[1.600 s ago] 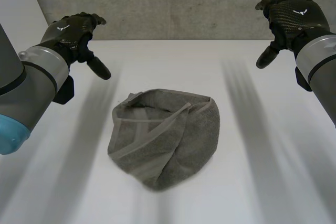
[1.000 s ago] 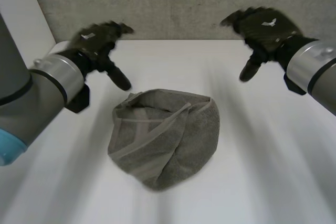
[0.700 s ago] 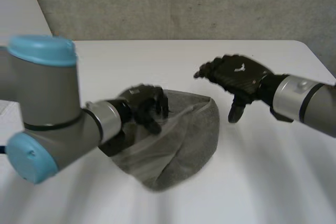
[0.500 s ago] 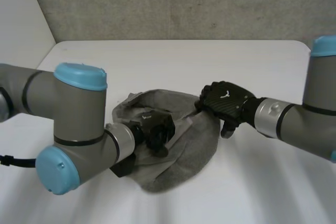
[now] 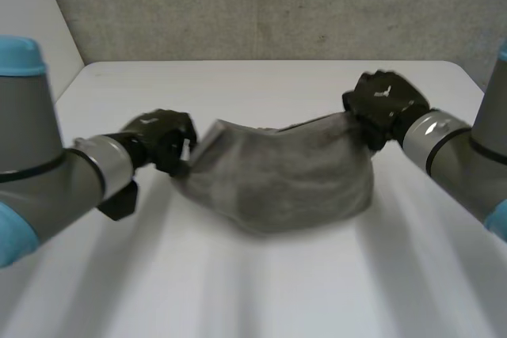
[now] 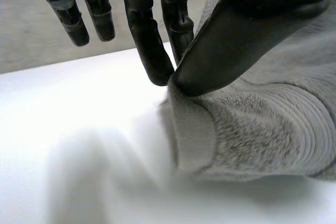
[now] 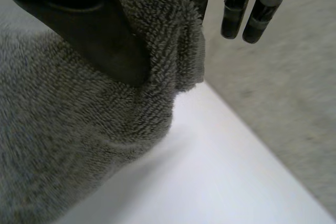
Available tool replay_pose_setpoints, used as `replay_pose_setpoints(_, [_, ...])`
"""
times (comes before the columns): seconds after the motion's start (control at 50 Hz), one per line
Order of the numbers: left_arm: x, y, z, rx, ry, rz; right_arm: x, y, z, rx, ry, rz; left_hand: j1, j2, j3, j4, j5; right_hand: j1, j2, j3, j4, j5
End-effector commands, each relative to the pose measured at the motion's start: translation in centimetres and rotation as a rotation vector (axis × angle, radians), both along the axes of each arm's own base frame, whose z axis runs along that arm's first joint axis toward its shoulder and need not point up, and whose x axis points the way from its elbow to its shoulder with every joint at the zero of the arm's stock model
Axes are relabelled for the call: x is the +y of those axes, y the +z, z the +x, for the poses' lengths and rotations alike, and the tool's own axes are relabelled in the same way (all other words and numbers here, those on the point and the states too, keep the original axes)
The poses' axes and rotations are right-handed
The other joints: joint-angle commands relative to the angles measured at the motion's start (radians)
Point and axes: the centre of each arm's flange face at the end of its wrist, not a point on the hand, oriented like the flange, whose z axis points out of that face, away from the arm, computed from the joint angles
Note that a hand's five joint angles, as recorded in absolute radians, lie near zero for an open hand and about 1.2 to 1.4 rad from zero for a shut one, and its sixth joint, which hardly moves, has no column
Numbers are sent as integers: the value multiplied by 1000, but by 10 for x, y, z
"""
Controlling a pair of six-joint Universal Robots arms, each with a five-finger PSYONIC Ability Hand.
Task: Fold the towel.
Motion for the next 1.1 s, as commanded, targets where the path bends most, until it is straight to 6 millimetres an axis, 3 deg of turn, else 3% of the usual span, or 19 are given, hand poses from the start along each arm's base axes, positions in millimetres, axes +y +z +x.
replay_pose_setpoints(0.02, [-25, -5, 32, -57, 84, -43, 59, -20, 21, 48, 188, 218, 150, 107, -44, -52, 88, 128, 150, -6, -7, 93])
replay_pose_setpoints(0.06, [-30, -5, 36, -58, 98, -52, 67, -23, 24, 38, 216, 257, 150, 107, -44, -52, 88, 97, 119, -6, -7, 62])
replay_pose_setpoints(0.1, [-39, -9, 48, -62, 140, -50, 70, -28, 26, 1, 226, 315, 150, 107, -44, -52, 88, -198, -176, -6, -7, -233])
replay_pose_setpoints(0.12, [-39, -9, 48, -62, 140, -50, 70, -28, 26, 1, 226, 315, 150, 107, -44, -52, 88, -199, -178, -6, -7, -235])
replay_pose_setpoints(0.16, [-43, -12, 55, -66, 160, -40, 68, -30, 27, -5, 224, 329, 150, 107, -44, -52, 88, -886, -864, -6, -7, -921])
replay_pose_setpoints(0.18, [-45, -17, 60, -70, 175, -24, 68, -30, 27, -5, 224, 329, 150, 107, -44, -52, 88, -889, -868, -6, -7, -925])
replay_pose_setpoints(0.2, [-44, -20, 62, -71, 178, -13, 68, -30, 27, -8, 228, 329, 86, 43, -44, -52, 25, -1093, -1072, -6, -7, -1129])
replay_pose_setpoints(0.22, [-44, -20, 62, -71, 178, -13, 68, -30, 27, -8, 228, 329, 85, 42, -44, -52, 24, -1093, -1072, -6, -7, -1129])
replay_pose_setpoints(0.26, [-39, -27, 63, -84, 171, 16, 68, -29, 28, -11, 234, 328, -873, -916, -44, -52, -934, -1093, -1072, -6, -7, -1129])
replay_pose_setpoints(0.28, [-39, -27, 63, -84, 171, 16, 68, -29, 28, -11, 234, 328, -878, -921, -44, -52, -939, -1093, -1072, -6, -7, -1129])
replay_pose_setpoints(0.3, [-37, -30, 64, -97, 165, 24, 69, -28, 28, -12, 237, 328, -1072, -1115, -44, -52, -1134, -1093, -1072, -6, -7, -1129])
replay_pose_setpoints(0.44, [-26, -32, 63, -122, 139, 28, 66, -30, 23, -23, 251, 332, -1072, -1115, -44, -52, -1134, -1093, -1072, -6, -7, -1129])
replay_pose_setpoints(0.58, [-15, 7, 61, -92, 124, -98, 63, -16, 23, -22, 372, 215, -1072, -1115, -44, -52, -1134, -1093, -1072, -6, -7, -1129])
replay_pose_setpoints(0.72, [10, 17, 31, -40, -49, -129, 42, -5, 26, 108, 460, 12, -1072, -1115, -44, -52, -1134, -1093, -1072, -6, -7, -1129])
replay_pose_setpoints(0.76, [23, 7, 13, -33, -137, -95, 37, -9, 28, 133, 471, 7, -1072, -1115, -44, -52, -1134, -1093, -1072, -6, -7, -1129])
replay_pose_setpoints(0.88, [29, -30, -21, -68, -234, -2, 23, -20, 34, 199, 496, -6, -1072, -1115, -44, -52, -1134, -1093, -1072, -6, -7, -1129])
replay_pose_setpoints(0.94, [26, -39, -25, -84, -230, 15, 21, -28, 34, 215, 505, 2, -1072, -1115, -44, -52, -1134, -1093, -1072, -6, -7, -1129])
replay_pose_setpoints(1.02, [18, -78, -37, -161, -203, 83, 20, -37, 35, 216, 522, 24, -1072, -1115, -44, -52, -1134, -1093, -1072, -6, -7, -1129])
replay_pose_setpoints(1.1, [13, -96, -37, -203, -179, 107, 23, -43, 36, 216, 535, 44, -1072, -1115, -44, -52, -1134, -1068, -1047, -6, -7, -1104])
